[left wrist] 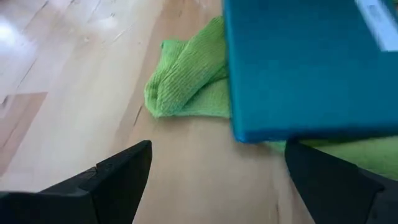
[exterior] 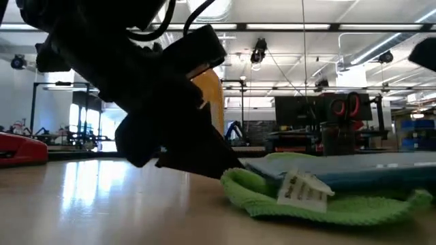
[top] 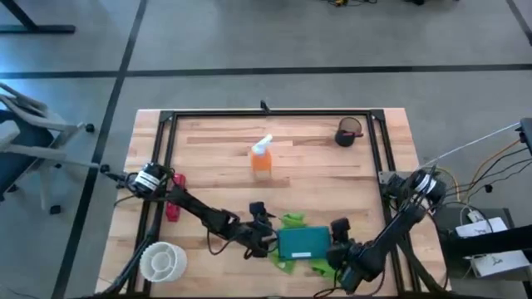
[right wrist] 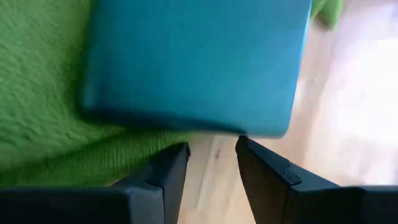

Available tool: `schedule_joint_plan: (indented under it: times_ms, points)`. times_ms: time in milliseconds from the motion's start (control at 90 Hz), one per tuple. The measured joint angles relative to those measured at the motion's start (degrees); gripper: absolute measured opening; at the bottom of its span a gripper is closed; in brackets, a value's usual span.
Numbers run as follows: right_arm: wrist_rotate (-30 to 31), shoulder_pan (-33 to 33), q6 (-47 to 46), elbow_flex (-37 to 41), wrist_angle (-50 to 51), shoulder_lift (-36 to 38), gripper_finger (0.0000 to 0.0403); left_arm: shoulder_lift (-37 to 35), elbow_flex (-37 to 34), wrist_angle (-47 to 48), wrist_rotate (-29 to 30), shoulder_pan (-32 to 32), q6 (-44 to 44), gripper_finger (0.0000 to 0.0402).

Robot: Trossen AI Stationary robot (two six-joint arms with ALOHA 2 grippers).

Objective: Apply microfiber cloth
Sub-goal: Wipe the front and back of the blue cellphone with the green microfiber cloth

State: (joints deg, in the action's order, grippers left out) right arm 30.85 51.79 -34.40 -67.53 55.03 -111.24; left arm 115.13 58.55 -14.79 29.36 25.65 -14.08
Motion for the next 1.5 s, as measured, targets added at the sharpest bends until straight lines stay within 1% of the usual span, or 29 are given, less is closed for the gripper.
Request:
schedule_joint_plan:
  times_ms: [78,222,333,422,589,744,800,889,1022,1100,1189,1278,1344,1500]
  points:
    - [3.1,0.0,1.0,-2.9,3.4,-2.0,0.0134,0.0,-0.4,-0.2,0.2,0.1,-0.7,0.0350]
    - [6.2,0.0,0.4,-6.5,8.1,-4.3,0.0130,0.0,-0.6,-0.4,0.2,0.0,-1.5,0.0350]
    - [8.7,-0.1,-1.4,-7.9,11.8,-4.4,0.0121,0.0,-0.6,-0.6,0.4,0.0,-1.5,0.0350]
    - [10.4,-0.1,-1.5,-8.3,11.4,-3.9,0.0115,0.0,-0.6,-0.7,0.5,-0.1,-1.5,0.0350]
    - [10.6,-0.1,-0.9,-9.3,11.7,-3.4,0.0110,0.0,-0.4,-0.9,0.7,-0.1,-0.9,0.0350]
    - [8.8,0.2,-1.1,-9.4,11.8,-3.0,0.0114,0.0,-0.2,-0.9,1.0,-0.2,0.0,0.0350]
    - [8.1,0.3,-1.2,-10.3,11.0,-2.8,0.0118,0.0,-0.2,-0.9,1.0,-0.2,0.1,0.0350]
    - [7.9,0.8,-1.3,-11.9,6.7,-2.4,0.0125,0.0,-0.2,-0.9,1.0,-0.3,0.2,0.0350]
    - [6.9,1.5,1.2,-11.5,-5.3,-2.4,0.0133,0.0,-0.2,-1.0,1.7,-0.3,-0.2,0.0350]
    - [7.0,1.5,1.3,-11.0,-9.1,-3.6,0.0130,0.0,-0.2,-1.5,2.7,-0.4,-2.0,0.0350]
    - [7.1,1.3,1.4,-10.8,-9.4,-5.9,0.0119,-0.1,-0.2,-2.7,2.5,-0.4,-3.1,0.0350]
    - [9.0,1.0,1.5,-10.8,-9.5,-7.3,0.0108,-0.1,-0.2,-4.5,2.1,-0.3,-3.2,0.0350]
    - [10.2,0.7,1.6,-10.8,-9.5,-8.4,0.0101,-0.1,-0.2,-5.3,0.6,-0.2,-3.4,0.0350]
    - [11.1,0.2,1.0,-11.2,-9.5,-9.6,0.0100,-0.1,-0.2,-6.2,-1.5,-0.1,-3.2,0.0350]
